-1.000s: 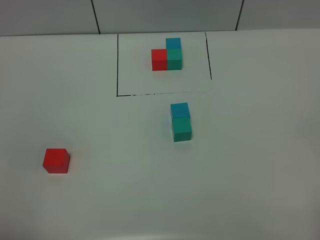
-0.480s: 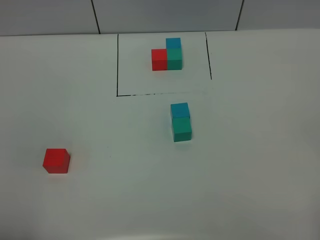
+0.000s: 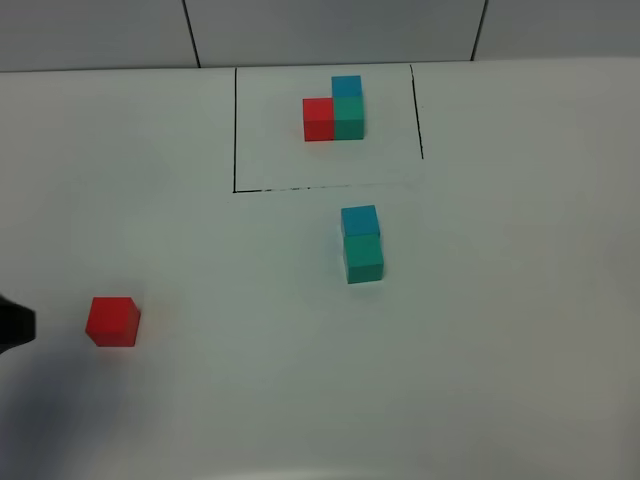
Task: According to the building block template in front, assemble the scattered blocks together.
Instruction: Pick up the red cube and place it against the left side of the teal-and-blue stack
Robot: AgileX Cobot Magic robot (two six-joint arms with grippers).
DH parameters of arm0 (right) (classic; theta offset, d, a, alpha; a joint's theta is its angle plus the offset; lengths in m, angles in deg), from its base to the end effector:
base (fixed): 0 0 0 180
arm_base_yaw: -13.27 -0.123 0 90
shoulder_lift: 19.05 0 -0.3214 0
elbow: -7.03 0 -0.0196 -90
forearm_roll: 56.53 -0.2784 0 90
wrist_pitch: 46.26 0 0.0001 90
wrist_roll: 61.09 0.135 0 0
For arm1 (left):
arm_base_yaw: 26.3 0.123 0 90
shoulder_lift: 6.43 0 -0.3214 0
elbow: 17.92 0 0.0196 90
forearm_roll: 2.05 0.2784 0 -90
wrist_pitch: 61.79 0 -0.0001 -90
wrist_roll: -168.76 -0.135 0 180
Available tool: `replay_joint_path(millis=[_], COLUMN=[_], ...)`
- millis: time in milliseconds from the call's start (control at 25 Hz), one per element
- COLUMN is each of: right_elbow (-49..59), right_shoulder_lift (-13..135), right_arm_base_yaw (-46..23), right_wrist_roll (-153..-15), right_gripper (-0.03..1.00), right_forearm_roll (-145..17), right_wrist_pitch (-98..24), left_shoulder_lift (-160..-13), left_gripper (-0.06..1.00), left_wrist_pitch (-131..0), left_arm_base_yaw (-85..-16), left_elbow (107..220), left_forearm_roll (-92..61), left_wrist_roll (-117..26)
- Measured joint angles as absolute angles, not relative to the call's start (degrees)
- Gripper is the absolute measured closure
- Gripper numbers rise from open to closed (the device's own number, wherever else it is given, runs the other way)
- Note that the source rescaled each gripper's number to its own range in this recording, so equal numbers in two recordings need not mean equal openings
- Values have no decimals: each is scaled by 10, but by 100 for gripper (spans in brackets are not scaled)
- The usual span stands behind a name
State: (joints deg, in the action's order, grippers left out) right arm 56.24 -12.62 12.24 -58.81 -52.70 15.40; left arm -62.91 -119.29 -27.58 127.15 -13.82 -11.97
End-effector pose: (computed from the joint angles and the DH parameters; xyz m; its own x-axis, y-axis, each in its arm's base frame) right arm 0.0193 -0.0076 0.2705 -0.4575 -0.0002 -0.8892 0.0380 0.9991 -0.0198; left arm 0.1704 -0.0271 0.2904 -0.8580 -0.0780 -0.5076 0.0278 0.9799 -0.1975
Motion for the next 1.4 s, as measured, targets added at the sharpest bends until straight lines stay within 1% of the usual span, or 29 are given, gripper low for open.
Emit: replay_joint_path(millis=[240,440,520,680,840,1200,1400], right_elbow=[562,562,562,562,562,562,562], right_shoulder_lift=[-126,-126,-126,-126,-126,-126,-126], right_arm_base_yaw=[122,122,122,122,122,122,122], right_wrist_roll=[-588,-588,-588,-588,-588,-588,-588], right_gripper=[11,11,11,11,11,11,11], right_forearm_roll=[-527,-527,-527,-527,-527,-527,-527], right_wrist_pitch=[154,154,154,154,154,154,154], left_shoulder_lift=[-877,-992,-1014,-1034,-1046,-1112,-1124], left_gripper=[-6,-6,-6,-6,-6,-6,-6], left_wrist_pitch=[-1179,-1151,-1140,-1110,-1088,-1059,-1047], left_arm_base_yaw=[-276,-276,-284,-324,-353,-355,-356], left_elbow=[1324,1359,1366,1370,1375,1377,1377], left_forearm_roll=[-150,-123,-116,-97,-63,-52,-52], left_wrist_roll=[-132,-132,-132,-128,-95,-80,-80])
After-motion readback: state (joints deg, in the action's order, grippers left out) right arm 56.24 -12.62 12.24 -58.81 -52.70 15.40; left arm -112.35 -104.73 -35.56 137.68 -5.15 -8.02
